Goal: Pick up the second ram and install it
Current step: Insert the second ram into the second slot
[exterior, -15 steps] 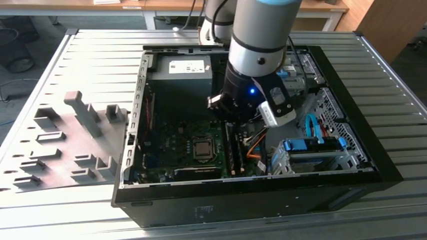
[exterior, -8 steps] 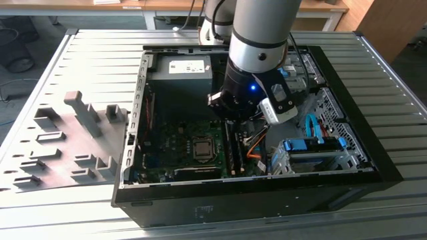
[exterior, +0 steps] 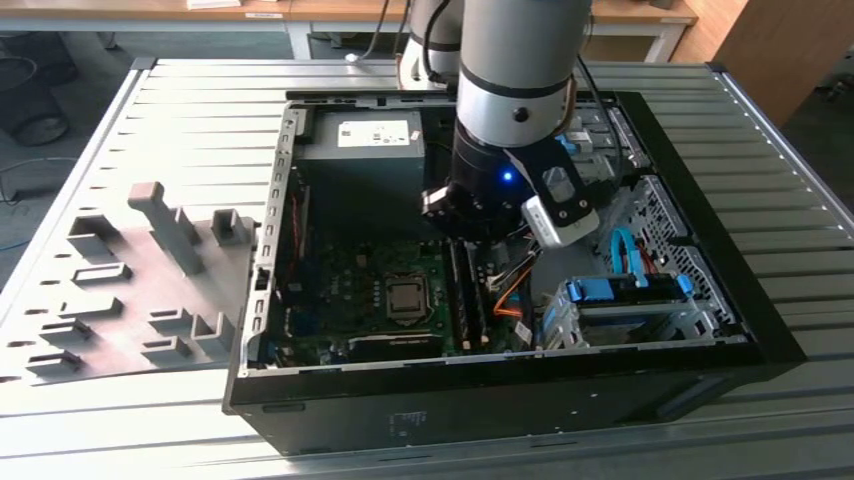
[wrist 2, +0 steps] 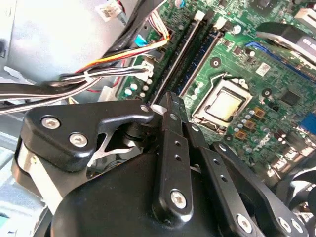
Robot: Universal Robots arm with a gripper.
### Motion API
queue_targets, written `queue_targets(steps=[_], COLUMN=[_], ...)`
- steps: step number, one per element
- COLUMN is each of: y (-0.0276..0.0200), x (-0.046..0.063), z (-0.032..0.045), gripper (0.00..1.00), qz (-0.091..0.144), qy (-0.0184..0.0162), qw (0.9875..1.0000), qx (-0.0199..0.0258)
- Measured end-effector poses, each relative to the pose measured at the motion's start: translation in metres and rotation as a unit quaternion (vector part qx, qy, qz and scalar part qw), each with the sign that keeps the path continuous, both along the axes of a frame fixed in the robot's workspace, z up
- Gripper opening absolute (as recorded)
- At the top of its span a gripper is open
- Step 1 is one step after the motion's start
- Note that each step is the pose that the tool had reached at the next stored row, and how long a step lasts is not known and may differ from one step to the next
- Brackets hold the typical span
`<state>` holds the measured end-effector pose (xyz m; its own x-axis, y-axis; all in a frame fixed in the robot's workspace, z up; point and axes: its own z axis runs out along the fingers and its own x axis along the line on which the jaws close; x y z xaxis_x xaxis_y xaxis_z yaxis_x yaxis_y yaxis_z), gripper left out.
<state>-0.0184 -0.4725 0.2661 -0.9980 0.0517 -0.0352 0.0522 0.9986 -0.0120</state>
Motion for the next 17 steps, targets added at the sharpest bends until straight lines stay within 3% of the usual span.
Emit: queue_targets(steps=[3, 4, 8, 9, 10, 11, 17], y=[0.0001, 0.0001, 0.0001, 0.0001, 0.0001, 0.0001, 0.0002], x=[-0.0011, -0.0012, -0.0012, -0.0011, -0.001, -0.0009, -0.0007], z=[-0.0001, -0.0002, -0.0004, -0.0004, -0.0003, -0.0004, -0.0004], gripper=[0.11, 0.11, 0.11, 0.11, 0.11, 0.11, 0.11], qz=[-0.002, -0.002, -0.002, -0.002, -0.002, -0.002, -0.002], qy=[-0.0001, -0.0001, 0.0001, 0.0037, 0.011, 0.0141, 0.0141], qw=[0.9997, 0.9995, 0.9996, 0.9997, 0.9998, 0.9998, 0.9998], qx=[0.0256, 0.0301, 0.0294, 0.0247, 0.0175, 0.0154, 0.0153])
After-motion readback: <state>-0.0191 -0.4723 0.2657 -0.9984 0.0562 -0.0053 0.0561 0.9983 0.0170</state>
